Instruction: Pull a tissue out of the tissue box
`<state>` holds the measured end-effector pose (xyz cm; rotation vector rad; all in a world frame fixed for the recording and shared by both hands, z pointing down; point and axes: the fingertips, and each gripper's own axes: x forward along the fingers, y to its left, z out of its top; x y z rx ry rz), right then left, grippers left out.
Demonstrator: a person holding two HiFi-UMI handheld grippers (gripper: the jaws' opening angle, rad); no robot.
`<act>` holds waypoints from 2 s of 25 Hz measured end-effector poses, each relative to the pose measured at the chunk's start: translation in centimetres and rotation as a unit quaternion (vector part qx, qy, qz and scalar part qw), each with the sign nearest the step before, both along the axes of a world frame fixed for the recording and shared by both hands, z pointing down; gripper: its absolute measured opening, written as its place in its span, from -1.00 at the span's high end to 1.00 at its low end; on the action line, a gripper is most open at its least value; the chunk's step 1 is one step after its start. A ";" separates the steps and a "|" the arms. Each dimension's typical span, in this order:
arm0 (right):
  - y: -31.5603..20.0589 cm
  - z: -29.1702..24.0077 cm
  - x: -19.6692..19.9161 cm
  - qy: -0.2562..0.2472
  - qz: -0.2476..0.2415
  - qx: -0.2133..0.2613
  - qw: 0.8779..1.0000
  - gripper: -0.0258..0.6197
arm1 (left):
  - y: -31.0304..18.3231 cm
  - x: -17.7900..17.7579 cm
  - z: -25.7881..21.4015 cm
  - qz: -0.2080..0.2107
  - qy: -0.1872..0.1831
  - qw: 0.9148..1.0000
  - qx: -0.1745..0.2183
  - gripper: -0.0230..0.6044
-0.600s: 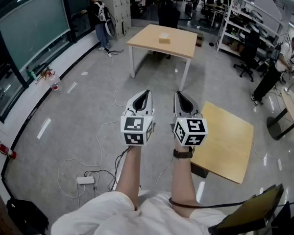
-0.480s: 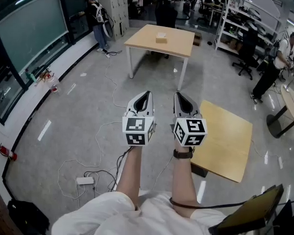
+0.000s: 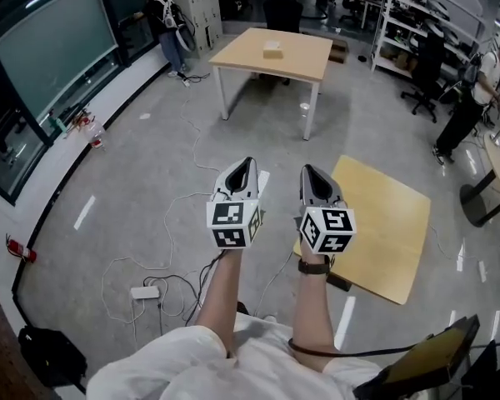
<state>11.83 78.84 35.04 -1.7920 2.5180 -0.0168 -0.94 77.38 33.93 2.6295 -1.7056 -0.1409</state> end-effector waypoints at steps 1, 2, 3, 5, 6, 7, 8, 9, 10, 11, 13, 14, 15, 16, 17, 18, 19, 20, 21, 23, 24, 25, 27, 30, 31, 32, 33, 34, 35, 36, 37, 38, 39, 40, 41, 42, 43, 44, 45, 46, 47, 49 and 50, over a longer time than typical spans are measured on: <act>-0.3 0.1 0.0 -0.003 -0.003 -0.001 1.000 0.91 | -0.2 -0.3 0.1 -0.005 0.001 1.000 -0.003 0.96; -0.4 0.0 0.1 -0.004 -0.003 0.000 1.000 0.91 | -0.4 -0.7 0.2 -0.011 0.003 1.000 -0.003 0.96; -0.5 -0.2 0.1 -0.006 -0.003 0.003 1.000 0.91 | -0.5 -1.0 0.2 -0.016 0.005 1.000 -0.003 0.96; -0.8 -0.2 0.0 -0.012 -0.003 0.004 1.000 0.91 | -0.9 -1.7 0.7 -0.026 0.005 1.000 0.002 0.96; -1.1 -0.1 -0.2 -0.015 -0.005 0.004 1.000 0.91 | -1.3 -2.0 1.0 -0.030 0.005 1.000 0.004 0.96; -1.7 0.2 -0.6 -0.016 -0.008 0.005 1.000 0.91 | -1.9 -2.4 1.3 -0.032 0.005 0.999 0.005 0.96; -2.5 0.4 -1.0 -0.016 -0.011 0.006 1.000 0.92 | -2.7 -2.7 1.5 -0.029 0.005 1.000 0.006 0.96; -3.5 0.6 -1.3 -0.015 -0.012 0.009 1.000 0.91 | -3.7 -2.9 1.6 -0.024 0.004 1.000 0.007 0.96; -4.6 0.7 -1.6 -0.014 -0.012 0.013 1.000 0.91 | -4.7 -3.0 1.7 -0.018 0.001 1.000 0.008 0.96; -5.7 0.6 -1.8 -0.013 -0.012 0.017 1.000 0.91 | -5.9 -3.1 1.7 -0.012 -0.001 1.000 0.009 0.96; -7.8 0.3 -2.5 -0.011 -0.015 0.024 1.000 0.92 | -7.9 -3.6 1.6 -0.005 0.002 1.000 0.009 0.96; -8.8 -0.1 -3.1 -0.010 -0.019 0.028 0.999 0.92 | -8.9 -4.1 1.5 -0.006 0.006 1.000 0.010 0.96; -9.9 -0.6 -4.0 -0.009 -0.025 0.031 0.999 0.91 | -10.0 -4.8 1.1 -0.007 0.011 1.000 0.014 0.96; -11.0 -1.3 -5.0 -0.009 -0.030 0.036 0.999 0.91 | -11.2 -5.7 0.7 -0.009 0.015 1.000 0.019 0.96; -12.2 -2.0 -6.2 -0.007 -0.035 0.040 0.999 0.91 | -12.5 -6.6 0.2 -0.009 0.019 0.999 0.024 0.96; -13.4 -2.6 -7.5 -0.006 -0.039 0.044 0.998 0.91 | -13.9 -7.6 -0.2 -0.008 0.022 0.999 0.028 0.96; -14.7 -3.2 -8.9 -0.004 -0.044 0.046 0.998 0.92 | -15.2 -8.6 -0.6 -0.008 0.027 0.999 0.031 0.96; -15.9 -3.7 -10.1 -0.003 -0.049 0.048 0.998 0.91 | -16.4 -9.6 -1.0 -0.009 0.032 0.999 0.033 0.96; -17.2 -4.1 -11.3 -0.003 -0.054 0.049 0.997 0.92 | -17.6 -10.6 -1.3 -0.008 0.036 0.999 0.033 0.96; -19.6 -4.6 -13.7 -0.003 -0.059 0.050 0.997 0.91 | -19.8 -12.4 -1.6 -0.003 0.041 0.999 0.033 0.96; -20.9 -4.6 -14.9 -0.001 -0.059 0.050 0.997 0.91 | -20.9 -13.3 -1.6 0.002 0.042 0.999 0.033 0.96; -22.0 -4.5 -16.0 0.002 -0.059 0.048 0.997 0.92 | -21.9 -14.1 -1.6 0.006 0.042 0.999 0.032 0.96; -23.7 -3.8 -17.8 0.015 -0.061 0.042 0.997 0.92 | -23.5 -15.7 -1.3 0.014 0.046 0.998 0.029 0.96; -26.3 -2.6 -19.1 0.043 -0.059 0.026 0.997 0.91 | -26.1 -17.8 0.2 0.016 0.059 0.998 0.009 0.96; -27.2 -2.4 -19.2 0.050 -0.056 0.021 0.997 0.92 | -27.2 -18.2 1.0 0.017 0.060 0.998 -0.003 0.96; -28.1 -2.2 -19.2 0.054 -0.051 0.018 0.997 0.92 | -28.3 -18.5 1.6 0.018 0.061 0.998 -0.013 0.96; -29.0 -2.0 -19.0 0.055 -0.046 0.016 0.997 0.91 | -29.2 -18.8 2.1 0.017 0.062 0.998 -0.022 0.96; -30.0 -1.9 -18.9 0.053 -0.043 0.015 0.998 0.91 | -30.1 -19.0 2.4 0.015 0.064 0.997 -0.027 0.96; -31.0 -1.8 -18.8 0.048 -0.043 0.014 0.998 0.92 | -31.0 -19.1 2.6 0.013 0.066 0.997 -0.030 0.96; -32.0 -1.6 -18.8 0.039 -0.046 0.013 0.998 0.92 | -31.9 -19.1 2.8 0.013 0.066 0.997 -0.031 0.96; -33.2 -1.3 -18.9 0.029 -0.051 0.011 0.998 0.92 | -32.8 -19.0 2.9 0.014 0.063 0.997 -0.031 0.96; -34.5 -1.0 -19.0 0.020 -0.056 0.011 0.998 0.92 | -33.9 -18.8 3.1 0.016 0.056 0.998 -0.031 0.96; -36.0 -0.8 -19.1 0.013 -0.062 0.010 0.998 0.92 | -35.2 -18.5 3.2 0.018 0.049 0.998 -0.029 0.96; -37.7 -0.6 -19.2 0.009 -0.067 0.011 0.998 0.91 | -36.7 -18.3 3.3 0.018 0.042 0.999 -0.029 0.96; -39.4 -0.5 -19.3 0.007 -0.073 0.013 0.997 0.91 | -38.3 -18.1 3.3 0.017 0.038 0.999 -0.028 0.96; -41.3 -0.6 -19.1 0.005 -0.079 0.016 0.997 0.91 | -40.2 -17.8 3.1 0.014 0.036 0.999 -0.027 0.96; -43.1 -0.8 -18.8 0.005 -0.083 0.020 0.996 0.92 | -42.1 -17.3 2.8 0.012 0.035 0.999 -0.025 0.96; -45.0 -1.2 -18.2 0.004 -0.086 0.024 0.996 0.91 | -44.1 -16.5 2.4 0.013 0.034 0.999 -0.024 0.96; -47.0 -1.7 -17.3 0.002 -0.086 0.028 0.996 0.91 | -46.0 -15.5 1.8 0.016 0.033 0.999 -0.021 0.96; -49.0 -2.3 -16.3 -0.001 -0.084 0.032 0.996 0.92 | -47.9 -14.3 1.2 0.021 0.033 0.999 -0.019 0.96; -50.9 -2.9 -15.2 -0.004 -0.082 0.036 0.996 0.91 | -49.7 -13.1 0.5 0.027 0.031 0.999 -0.015 0.96; -54.3 -4.1 -12.9 -0.008 -0.081 0.042 0.996 0.92 | -53.0 -10.5 -0.6 0.034 0.026 0.999 -0.006 0.96; -55.9 -4.3 -11.9 -0.008 -0.081 0.044 0.996 0.91 | -54.5 -9.3 -0.9 0.036 0.023 0.999 -0.003 0.96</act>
